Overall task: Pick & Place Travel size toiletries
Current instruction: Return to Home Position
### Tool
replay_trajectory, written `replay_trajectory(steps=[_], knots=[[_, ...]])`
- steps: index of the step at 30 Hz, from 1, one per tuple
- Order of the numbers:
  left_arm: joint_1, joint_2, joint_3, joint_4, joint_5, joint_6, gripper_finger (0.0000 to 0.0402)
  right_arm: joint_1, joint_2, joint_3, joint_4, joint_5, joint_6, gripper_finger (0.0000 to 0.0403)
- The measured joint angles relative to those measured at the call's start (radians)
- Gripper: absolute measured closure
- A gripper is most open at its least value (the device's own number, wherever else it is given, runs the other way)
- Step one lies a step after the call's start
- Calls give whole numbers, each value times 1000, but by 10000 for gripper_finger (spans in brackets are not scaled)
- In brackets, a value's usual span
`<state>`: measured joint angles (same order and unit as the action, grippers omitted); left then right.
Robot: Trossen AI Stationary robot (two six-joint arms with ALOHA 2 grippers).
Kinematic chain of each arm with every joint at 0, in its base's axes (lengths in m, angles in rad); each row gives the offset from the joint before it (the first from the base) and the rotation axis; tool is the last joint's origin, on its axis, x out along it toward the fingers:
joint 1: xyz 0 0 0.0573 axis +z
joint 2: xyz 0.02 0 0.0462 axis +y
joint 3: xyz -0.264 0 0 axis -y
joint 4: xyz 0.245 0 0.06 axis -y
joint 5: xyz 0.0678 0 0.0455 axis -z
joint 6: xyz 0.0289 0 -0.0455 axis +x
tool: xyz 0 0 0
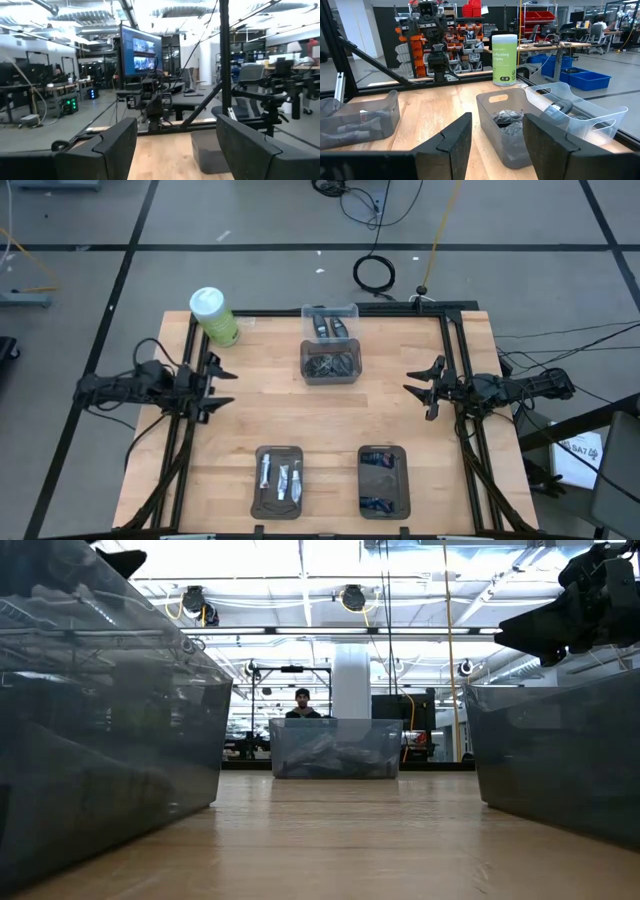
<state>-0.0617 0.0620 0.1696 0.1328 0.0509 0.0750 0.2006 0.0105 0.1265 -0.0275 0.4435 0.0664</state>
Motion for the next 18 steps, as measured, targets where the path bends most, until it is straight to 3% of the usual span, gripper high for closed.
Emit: replay_trajectory(steps=[18], knots=[[68, 0, -142, 147, 1, -63, 135, 0, 0, 0, 0, 0, 0, 238]])
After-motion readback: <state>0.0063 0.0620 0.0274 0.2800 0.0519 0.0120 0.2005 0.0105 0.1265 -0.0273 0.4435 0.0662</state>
